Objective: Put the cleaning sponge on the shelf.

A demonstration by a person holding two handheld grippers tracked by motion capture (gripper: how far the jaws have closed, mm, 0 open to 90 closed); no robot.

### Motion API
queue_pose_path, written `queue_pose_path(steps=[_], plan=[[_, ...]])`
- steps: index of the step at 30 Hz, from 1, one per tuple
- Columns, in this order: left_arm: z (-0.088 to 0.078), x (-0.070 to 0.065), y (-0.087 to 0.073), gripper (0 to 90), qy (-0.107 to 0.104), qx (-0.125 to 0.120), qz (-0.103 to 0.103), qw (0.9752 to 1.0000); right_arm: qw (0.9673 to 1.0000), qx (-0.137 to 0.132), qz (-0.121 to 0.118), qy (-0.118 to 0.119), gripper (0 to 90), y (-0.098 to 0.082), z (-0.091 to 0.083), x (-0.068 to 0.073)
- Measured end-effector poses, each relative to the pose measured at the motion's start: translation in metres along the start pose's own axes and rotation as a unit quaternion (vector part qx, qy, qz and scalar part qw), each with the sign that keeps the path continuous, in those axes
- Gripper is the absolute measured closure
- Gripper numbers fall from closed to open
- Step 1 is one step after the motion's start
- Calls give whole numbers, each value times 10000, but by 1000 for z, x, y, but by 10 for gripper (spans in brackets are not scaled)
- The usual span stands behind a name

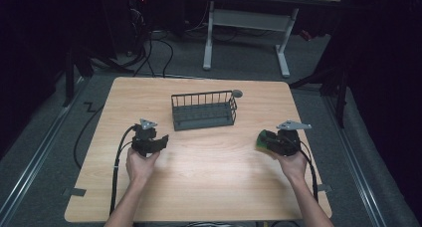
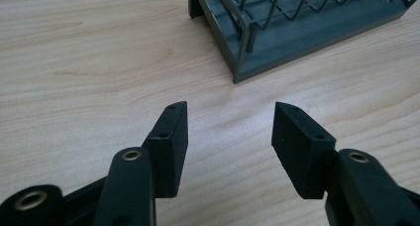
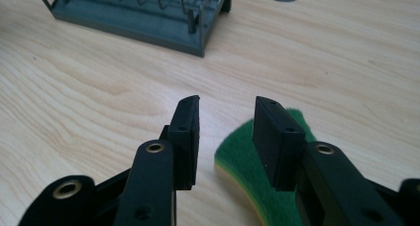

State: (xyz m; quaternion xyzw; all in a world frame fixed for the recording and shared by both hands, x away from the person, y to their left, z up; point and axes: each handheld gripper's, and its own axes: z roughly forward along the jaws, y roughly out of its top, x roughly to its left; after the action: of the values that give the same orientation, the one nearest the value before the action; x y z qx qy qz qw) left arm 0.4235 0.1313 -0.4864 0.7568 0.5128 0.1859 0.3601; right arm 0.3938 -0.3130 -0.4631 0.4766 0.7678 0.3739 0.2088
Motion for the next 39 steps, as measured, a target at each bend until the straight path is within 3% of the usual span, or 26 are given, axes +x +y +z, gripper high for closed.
queue_pose_path(steps=[11,15,22,24,32,34,35,39], plan=[[11,-3,27,495,23,-59,20,10000,9998,-40,151,135,620,26,22,-1],[15,0,28,496,-28,-113,-159,9998,9997,-16,188,143,613,32,30,1],[19,3,29,505,-23,-114,-274,9996,9997,111,186,102,609,43,48,2],[21,5,28,513,6,-89,-286,9996,9994,156,274,145,609,46,57,1],[26,3,29,534,7,-126,-308,9994,9992,319,207,112,610,51,76,5],[30,4,31,536,-25,21,-342,9994,9991,345,211,140,610,53,79,7],[32,2,33,534,-8,52,-245,9997,9990,365,197,139,610,54,81,8],[35,-4,40,539,1,46,-195,9998,9990,416,132,134,615,62,87,14]])
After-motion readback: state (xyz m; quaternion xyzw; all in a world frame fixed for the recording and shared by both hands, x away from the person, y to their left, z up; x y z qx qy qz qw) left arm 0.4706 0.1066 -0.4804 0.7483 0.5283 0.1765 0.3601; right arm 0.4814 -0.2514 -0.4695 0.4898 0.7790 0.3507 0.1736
